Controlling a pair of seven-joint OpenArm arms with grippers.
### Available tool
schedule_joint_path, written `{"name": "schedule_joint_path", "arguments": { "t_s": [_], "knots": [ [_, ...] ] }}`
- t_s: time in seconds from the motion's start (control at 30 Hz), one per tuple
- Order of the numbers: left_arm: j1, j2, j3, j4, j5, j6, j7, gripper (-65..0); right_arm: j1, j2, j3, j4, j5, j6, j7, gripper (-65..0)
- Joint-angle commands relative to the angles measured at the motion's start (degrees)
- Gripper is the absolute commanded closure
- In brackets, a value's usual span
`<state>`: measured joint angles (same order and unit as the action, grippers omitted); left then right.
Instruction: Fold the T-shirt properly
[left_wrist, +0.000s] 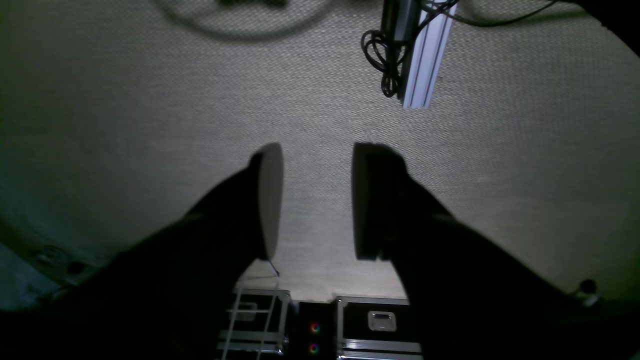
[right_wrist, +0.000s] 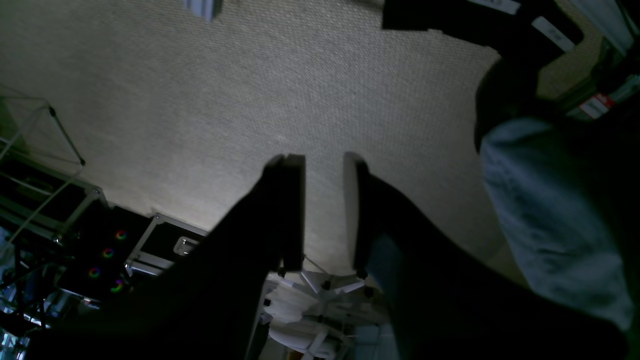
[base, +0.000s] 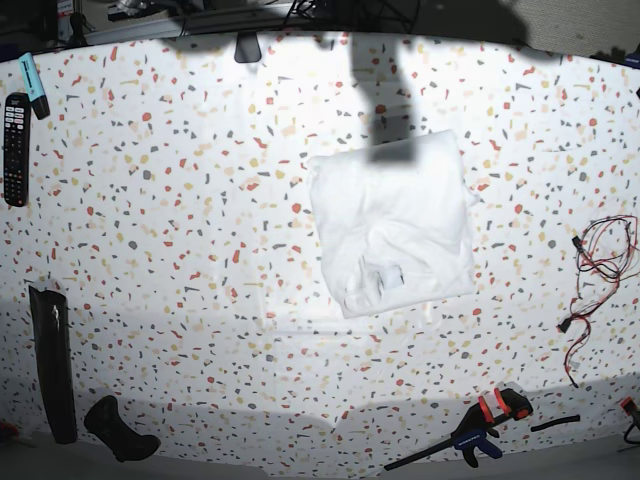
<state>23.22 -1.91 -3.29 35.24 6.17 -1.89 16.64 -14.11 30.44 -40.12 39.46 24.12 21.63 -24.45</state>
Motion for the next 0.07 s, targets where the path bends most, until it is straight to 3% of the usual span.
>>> {"name": "schedule_joint_path", "arguments": {
  "t_s": [0.0, 0.03],
  "knots": [
    [0.22, -0.13, -0.02, 0.13, -0.24, 0.20, 0.00, -21.9, 0.20, 0.83, 0.13, 0.22, 0.11, 0.15, -0.44, -13.0],
    [-0.07, 0.00, -0.02, 0.15, -0.42, 0.20, 0.24, -21.9, 0.31, 0.81, 0.13, 0.20, 0.13, 0.15, -0.52, -13.0]
  ]
}}
